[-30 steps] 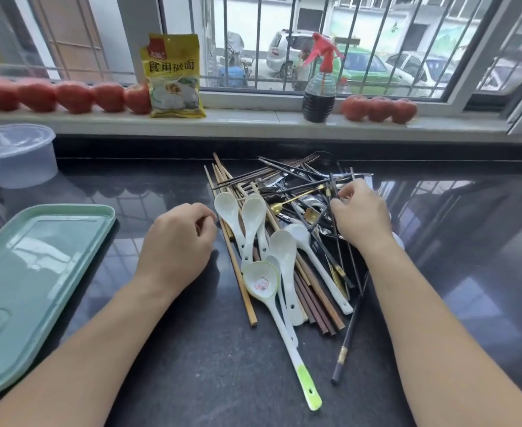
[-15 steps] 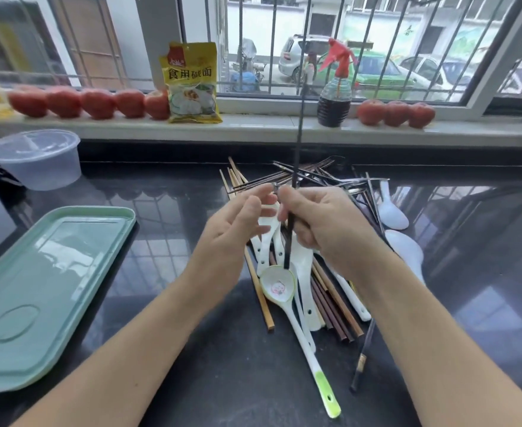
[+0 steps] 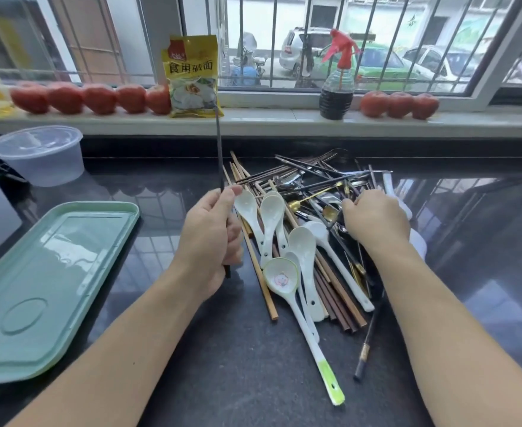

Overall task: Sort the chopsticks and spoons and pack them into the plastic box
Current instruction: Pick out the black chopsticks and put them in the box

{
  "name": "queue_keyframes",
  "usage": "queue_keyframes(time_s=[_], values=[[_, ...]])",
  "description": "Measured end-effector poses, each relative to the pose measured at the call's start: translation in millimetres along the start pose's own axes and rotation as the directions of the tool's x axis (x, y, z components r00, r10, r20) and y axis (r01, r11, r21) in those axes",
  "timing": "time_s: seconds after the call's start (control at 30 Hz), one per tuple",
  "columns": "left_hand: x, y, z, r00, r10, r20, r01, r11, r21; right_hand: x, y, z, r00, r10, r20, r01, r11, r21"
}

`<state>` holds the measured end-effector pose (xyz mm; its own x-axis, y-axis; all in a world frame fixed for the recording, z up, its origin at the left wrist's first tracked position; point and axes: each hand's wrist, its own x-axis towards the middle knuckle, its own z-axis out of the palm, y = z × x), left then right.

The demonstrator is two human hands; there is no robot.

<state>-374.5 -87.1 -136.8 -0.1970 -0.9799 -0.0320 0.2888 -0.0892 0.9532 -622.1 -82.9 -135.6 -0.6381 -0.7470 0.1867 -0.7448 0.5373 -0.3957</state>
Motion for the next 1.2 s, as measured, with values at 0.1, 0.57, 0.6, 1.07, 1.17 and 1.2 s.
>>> queue_keyframes(time_s=[0.1, 0.57, 0.6, 1.07, 1.17, 1.2], values=[[-3.1, 1.0, 4.1, 0.990, -0.126, 0.066, 0.130, 0.990, -0.051, 8.0, -0.3, 10.2, 1.000, 0.029, 0.002, -0.029, 0.999, 0.040], [-10.1, 10.4, 6.7, 0.943, -0.228, 0.243, 0.288, 0.924, -0.250, -58.8, -35.3, -58.9, 0.555, -0.434, -0.709, 0.815, 0.453, 0.361], [-9.8, 9.6, 7.4, 0.939, -0.218, 0.267, 0.291, 0.916, -0.277, -64.4, -41.4, -47.4, 0.505, -0.540, -0.673, 0.855, 0.417, 0.308], [1.9, -4.7, -2.1, 0.987, -0.148, 0.063, 0.161, 0.921, -0.355, -65.4, -43.5, 0.4, 0.683, -0.702, -0.202, 0.722, 0.606, 0.334], [1.2, -0.1, -4.7, 0.992, -0.115, -0.057, 0.099, 0.966, -0.239, -25.9, -16.0, -13.9, 0.920, -0.305, -0.245, 0.344, 0.930, 0.133], [1.1, 0.6, -5.4, 0.992, -0.117, -0.048, 0.103, 0.966, -0.238, -20.5, -9.5, -12.1, 0.958, -0.235, -0.164, 0.243, 0.969, 0.035]])
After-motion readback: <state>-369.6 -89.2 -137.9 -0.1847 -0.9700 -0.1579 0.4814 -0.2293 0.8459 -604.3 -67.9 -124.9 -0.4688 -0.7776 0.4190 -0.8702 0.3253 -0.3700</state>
